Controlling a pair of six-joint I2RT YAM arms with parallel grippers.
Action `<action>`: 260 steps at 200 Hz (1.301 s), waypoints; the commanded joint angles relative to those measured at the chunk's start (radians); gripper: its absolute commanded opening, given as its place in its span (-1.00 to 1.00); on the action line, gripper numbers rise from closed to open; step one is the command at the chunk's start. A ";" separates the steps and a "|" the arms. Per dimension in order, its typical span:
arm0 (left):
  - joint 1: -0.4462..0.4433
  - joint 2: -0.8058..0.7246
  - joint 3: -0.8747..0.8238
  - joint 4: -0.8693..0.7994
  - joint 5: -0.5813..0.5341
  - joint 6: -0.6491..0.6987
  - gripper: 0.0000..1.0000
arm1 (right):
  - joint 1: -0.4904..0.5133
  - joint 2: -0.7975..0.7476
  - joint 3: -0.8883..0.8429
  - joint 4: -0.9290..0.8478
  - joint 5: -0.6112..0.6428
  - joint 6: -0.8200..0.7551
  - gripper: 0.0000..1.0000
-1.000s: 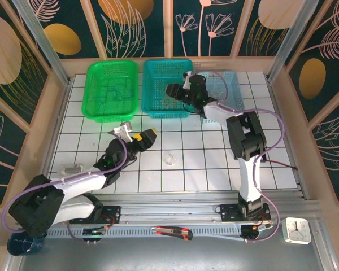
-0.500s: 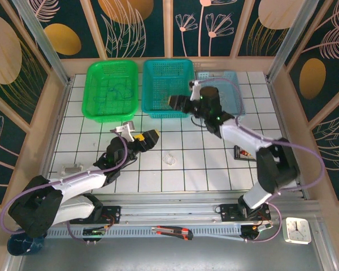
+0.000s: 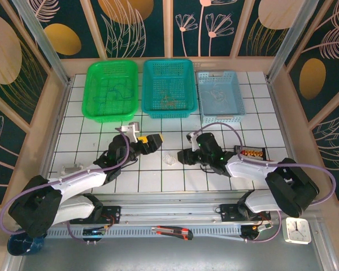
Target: Untangle the cables
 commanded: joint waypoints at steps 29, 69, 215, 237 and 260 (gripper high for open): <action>0.006 0.027 0.023 0.015 0.033 0.004 0.98 | 0.045 0.102 0.031 0.064 0.065 -0.047 -0.24; 0.005 0.034 0.031 0.017 0.036 0.006 0.98 | 0.079 0.185 0.073 0.072 0.070 -0.066 -0.29; 0.006 0.170 0.066 -0.020 0.100 0.101 0.97 | 0.090 0.108 0.107 0.029 0.080 -0.053 -1.00; 0.005 0.208 0.083 0.001 0.145 0.107 0.86 | 0.091 0.037 0.106 0.011 0.070 -0.039 -1.00; 0.005 0.229 0.091 0.032 0.164 0.097 0.73 | 0.091 -0.011 0.111 -0.007 0.065 -0.034 -1.00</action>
